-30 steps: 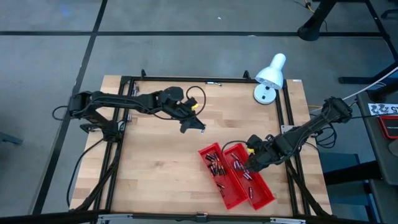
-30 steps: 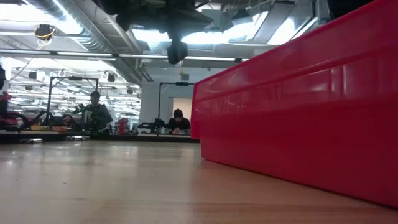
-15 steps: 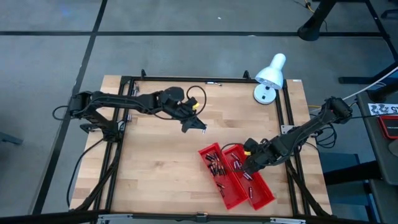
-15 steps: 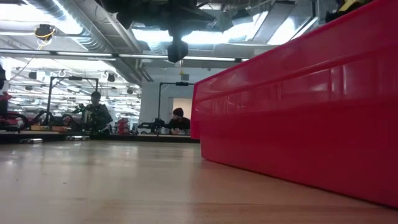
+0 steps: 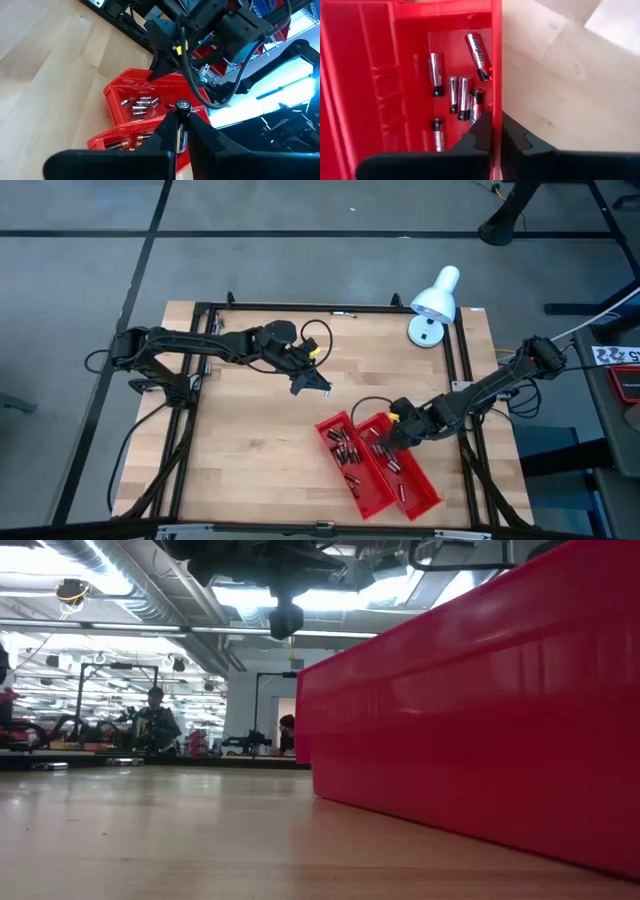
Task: Sort batteries
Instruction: Put the silver battery into the right red bin
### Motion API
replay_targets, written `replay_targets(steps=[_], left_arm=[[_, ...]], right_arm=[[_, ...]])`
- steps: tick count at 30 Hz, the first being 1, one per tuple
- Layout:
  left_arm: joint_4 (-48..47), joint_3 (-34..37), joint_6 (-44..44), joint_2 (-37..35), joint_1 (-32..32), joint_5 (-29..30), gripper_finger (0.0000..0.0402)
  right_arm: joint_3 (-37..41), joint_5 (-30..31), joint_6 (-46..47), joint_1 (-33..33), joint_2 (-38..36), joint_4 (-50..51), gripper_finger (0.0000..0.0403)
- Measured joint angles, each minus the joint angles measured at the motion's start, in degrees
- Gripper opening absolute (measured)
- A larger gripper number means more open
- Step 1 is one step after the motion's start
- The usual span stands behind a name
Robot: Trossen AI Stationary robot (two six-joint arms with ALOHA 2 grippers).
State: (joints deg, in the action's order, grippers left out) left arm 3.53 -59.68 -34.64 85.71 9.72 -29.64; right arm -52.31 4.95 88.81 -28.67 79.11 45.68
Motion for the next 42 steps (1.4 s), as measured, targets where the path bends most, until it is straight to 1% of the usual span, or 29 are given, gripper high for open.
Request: replay_targets(steps=[3, 6, 14, 18, 21, 24, 27, 32, 35, 39, 42], left_arm=[[0.0, 0.0, 0.7, 0.0, 0.0, -0.4, 0.0013], [-0.1, 0.0, 1.4, 0.0, 0.0, -1.3, 0.0013], [-0.5, 0.0, 3.9, 0.0, 0.0, -4.5, 0.0013], [-2.8, 0.0, 6.3, -0.1, 0.3, -6.0, 0.0013], [-4.4, 0.0, 8.0, -0.1, 0.6, -7.3, 0.0013], [-5.1, 0.0, 9.0, -0.1, 1.1, -8.7, 0.0013], [-5.0, 0.0, 9.2, -0.1, 1.9, -10.3, 0.0013], [-5.0, 0.0, 9.2, -0.1, 2.9, -11.3, 0.0013], [-5.0, 0.0, 8.5, -0.1, 2.8, -11.3, 0.0013], [-5.0, 0.0, 7.8, -0.1, 2.6, -11.3, 0.0013], [-4.5, 0.0, 7.0, -0.1, 2.3, -11.2, 0.0013]], right_arm=[[0.0, 0.0, 4.1, 0.6, 0.0, -0.2, 0.0013], [0.0, 2.2, 9.4, 0.7, 0.0, -0.9, 0.0006], [0.0, 4.9, 23.3, 1.1, 0.0, 0.9, 0.0005], [0.0, 7.0, 27.9, 1.1, 0.0, 0.7, 0.0004], [0.0, 7.3, 29.5, 2.2, 0.0, 0.7, 0.0003], [0.0, 8.5, 28.8, 4.7, 0.0, 0.6, 0.0003], [0.0, 9.0, 24.2, 9.2, 0.0, 0.5, 0.0002], [0.0, 6.9, 14.5, 18.0, 0.0, 0.1, 0.0002], [-0.1, 5.3, 9.9, 22.1, -0.1, 0.3, 0.0002], [-0.1, 3.0, 4.8, 25.5, -0.1, 0.5, 0.0001], [-0.1, 1.3, 1.9, 26.3, -0.1, 1.4, 0.0002]])
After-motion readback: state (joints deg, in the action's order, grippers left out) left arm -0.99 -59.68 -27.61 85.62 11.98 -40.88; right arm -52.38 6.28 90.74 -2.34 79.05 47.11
